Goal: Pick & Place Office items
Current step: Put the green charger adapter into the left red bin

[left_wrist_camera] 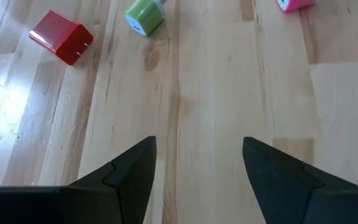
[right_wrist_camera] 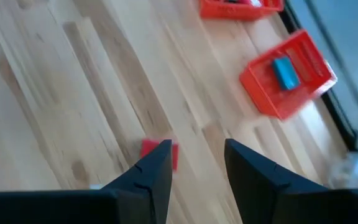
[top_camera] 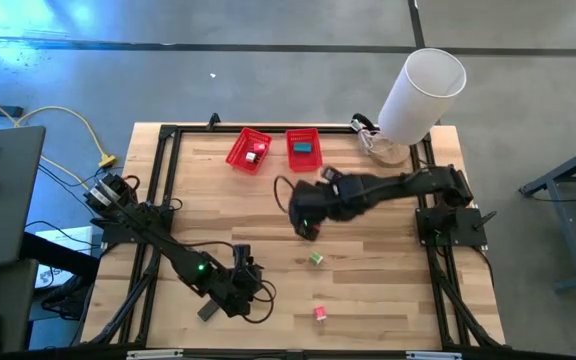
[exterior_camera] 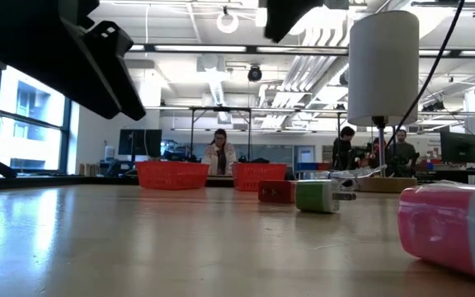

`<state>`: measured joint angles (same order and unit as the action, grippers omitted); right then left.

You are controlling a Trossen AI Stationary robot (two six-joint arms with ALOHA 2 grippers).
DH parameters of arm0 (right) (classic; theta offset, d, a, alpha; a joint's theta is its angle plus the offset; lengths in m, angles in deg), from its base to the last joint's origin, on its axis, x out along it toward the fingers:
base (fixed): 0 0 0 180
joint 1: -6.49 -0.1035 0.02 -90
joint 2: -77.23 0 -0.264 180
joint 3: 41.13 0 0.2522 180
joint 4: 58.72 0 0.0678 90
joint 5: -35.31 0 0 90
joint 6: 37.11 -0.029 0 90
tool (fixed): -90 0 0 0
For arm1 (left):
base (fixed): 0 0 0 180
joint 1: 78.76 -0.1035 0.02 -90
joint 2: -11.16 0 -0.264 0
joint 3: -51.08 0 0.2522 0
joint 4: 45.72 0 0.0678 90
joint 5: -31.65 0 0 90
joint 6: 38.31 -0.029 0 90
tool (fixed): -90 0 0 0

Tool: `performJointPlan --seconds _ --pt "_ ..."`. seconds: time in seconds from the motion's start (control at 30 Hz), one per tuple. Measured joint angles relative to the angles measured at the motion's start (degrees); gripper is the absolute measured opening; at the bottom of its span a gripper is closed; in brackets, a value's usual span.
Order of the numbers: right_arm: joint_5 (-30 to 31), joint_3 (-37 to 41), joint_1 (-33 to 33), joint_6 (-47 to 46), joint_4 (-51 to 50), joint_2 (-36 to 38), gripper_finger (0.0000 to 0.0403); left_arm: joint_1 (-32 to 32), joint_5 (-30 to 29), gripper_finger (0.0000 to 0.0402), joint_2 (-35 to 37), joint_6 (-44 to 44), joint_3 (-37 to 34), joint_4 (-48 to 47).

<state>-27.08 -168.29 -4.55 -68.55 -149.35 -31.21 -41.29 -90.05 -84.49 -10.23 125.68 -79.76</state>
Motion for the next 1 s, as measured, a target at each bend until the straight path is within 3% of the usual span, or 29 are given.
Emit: performJointPlan --seconds 0.23,0.53,1.0 --pt "8.3 0.0 -8.8 -17.0 -13.1 0.0 0.0134 -0.5 0.0 0.0229 0.0 -0.7 0.0 1.7" --pt "14.0 8.1 -21.7 -29.3 -13.1 3.0 0.0134 -0.4 0.1 0.0229 0.0 -6.6 0.0 7.8" --pt "19.7 22.9 -35.4 -53.2 -12.2 8.5 0.0134 -0.2 0.2 0.0229 0.1 -12.3 0.0 12.4"
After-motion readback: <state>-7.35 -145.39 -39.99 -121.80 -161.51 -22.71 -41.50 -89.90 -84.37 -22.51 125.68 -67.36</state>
